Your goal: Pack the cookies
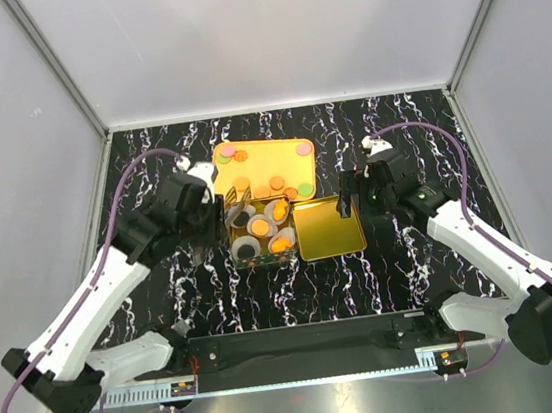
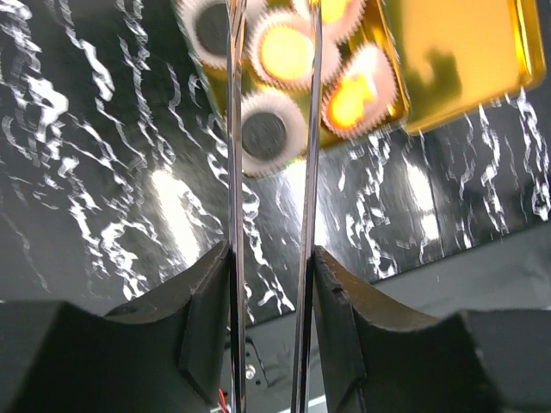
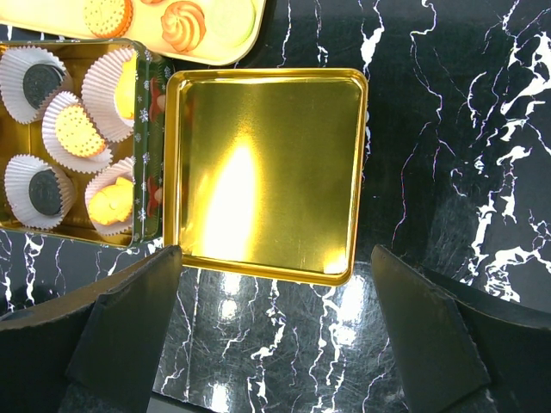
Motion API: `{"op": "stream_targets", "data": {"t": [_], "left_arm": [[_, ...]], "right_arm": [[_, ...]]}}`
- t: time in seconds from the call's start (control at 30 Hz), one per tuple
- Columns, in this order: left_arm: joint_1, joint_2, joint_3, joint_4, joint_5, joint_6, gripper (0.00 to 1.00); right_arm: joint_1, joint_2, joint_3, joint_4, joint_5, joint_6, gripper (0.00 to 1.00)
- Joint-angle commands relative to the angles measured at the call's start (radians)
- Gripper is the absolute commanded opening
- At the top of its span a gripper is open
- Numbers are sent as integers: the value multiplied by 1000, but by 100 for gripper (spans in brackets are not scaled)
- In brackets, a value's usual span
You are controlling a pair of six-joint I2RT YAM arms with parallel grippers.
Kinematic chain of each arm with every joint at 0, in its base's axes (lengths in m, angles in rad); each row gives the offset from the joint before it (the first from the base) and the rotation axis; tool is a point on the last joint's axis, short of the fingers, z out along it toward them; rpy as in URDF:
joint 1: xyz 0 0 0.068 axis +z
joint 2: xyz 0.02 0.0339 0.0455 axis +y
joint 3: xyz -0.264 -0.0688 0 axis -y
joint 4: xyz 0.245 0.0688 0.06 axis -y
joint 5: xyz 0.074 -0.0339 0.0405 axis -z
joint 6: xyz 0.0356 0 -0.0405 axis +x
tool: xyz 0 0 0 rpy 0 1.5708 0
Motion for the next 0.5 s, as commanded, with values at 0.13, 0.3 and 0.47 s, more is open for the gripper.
{"op": "stream_targets", "data": {"t": [0.13,0.3,0.47], "left_arm": [[115,105,136,84,-52,70,43],[185,141,167,108,-58,79,44],[343,218,138,222,-27,72,45]], "right_arm": [[-3,-36,32,18,-26,-12,100],[-1,-45,25,24,-37,-11,100],[-3,-36,20,39,-55,-11,100]]}}
